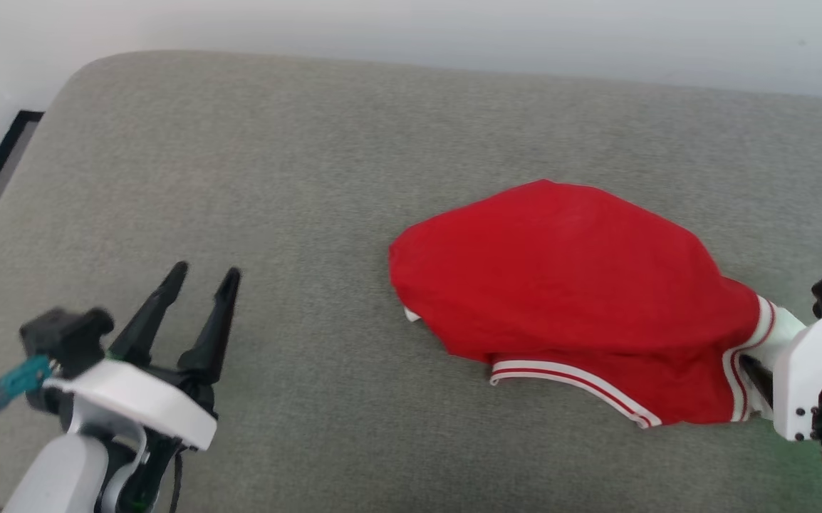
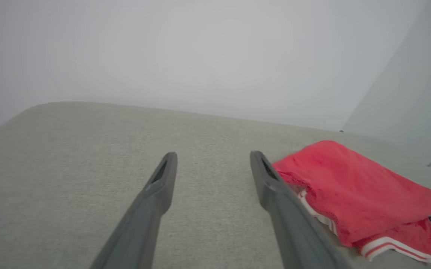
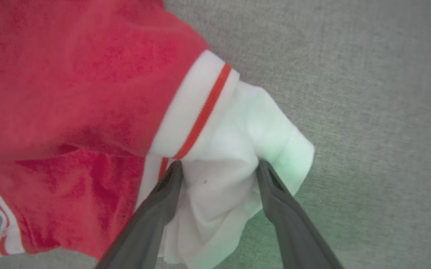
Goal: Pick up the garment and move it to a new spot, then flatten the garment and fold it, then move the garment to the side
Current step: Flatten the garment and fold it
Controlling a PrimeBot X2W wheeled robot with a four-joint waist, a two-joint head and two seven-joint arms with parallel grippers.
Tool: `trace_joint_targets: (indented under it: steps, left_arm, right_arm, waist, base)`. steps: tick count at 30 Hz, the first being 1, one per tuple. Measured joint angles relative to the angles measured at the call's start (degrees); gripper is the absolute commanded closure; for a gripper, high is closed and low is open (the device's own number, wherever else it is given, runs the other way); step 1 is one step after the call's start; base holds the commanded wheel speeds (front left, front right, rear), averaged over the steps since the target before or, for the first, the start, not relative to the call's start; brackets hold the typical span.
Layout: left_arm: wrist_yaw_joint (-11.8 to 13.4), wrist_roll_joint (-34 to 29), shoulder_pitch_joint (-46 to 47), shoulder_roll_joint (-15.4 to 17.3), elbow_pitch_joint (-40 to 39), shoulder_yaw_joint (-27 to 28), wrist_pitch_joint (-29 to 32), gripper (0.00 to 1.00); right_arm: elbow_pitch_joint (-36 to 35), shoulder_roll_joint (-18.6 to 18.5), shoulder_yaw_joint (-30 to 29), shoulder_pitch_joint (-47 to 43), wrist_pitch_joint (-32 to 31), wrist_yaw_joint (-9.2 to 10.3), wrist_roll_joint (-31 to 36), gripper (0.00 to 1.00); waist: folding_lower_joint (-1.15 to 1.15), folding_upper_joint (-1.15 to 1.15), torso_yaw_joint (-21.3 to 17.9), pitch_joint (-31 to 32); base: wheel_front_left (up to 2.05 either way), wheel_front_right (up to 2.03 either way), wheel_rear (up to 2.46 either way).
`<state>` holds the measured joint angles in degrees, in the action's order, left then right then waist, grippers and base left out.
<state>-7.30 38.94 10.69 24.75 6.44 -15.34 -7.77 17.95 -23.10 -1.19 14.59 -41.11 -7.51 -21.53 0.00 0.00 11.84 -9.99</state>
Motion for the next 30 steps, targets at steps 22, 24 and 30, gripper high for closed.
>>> trace_joint_targets:
  steps: [22, 24, 30]
  left_arm:
    - [7.1, 16.0, 16.1, 5.5, 4.0, -9.6, 42.4, 0.0]
    - [8.6, 16.5, 17.4, 5.5, 5.6, -10.3, 45.4, 0.0]
    - [12.1, 17.1, 20.4, 5.3, 11.0, -11.7, 52.1, 0.0]
  right_arm:
    - [-19.5, 17.4, -9.8, -3.6, 23.8, 0.0, 9.2, 0.0]
    - [-19.9, 18.3, -9.8, -3.8, 25.7, 0.0, 9.2, 0.0]
    - [-20.7, 19.8, -9.6, -5.9, 27.7, 0.0, 8.7, 0.0]
  waist:
    - [0.0, 0.0, -14.6, 2.5]
    - [0.0, 0.0, -16.0, 2.5]
    - [0.0, 0.0, -19.7, 2.1]
  base:
    - [0.0, 0.0, 0.0]
    - [0.0, 0.0, 0.0]
    - [0.0, 0.0, 0.0]
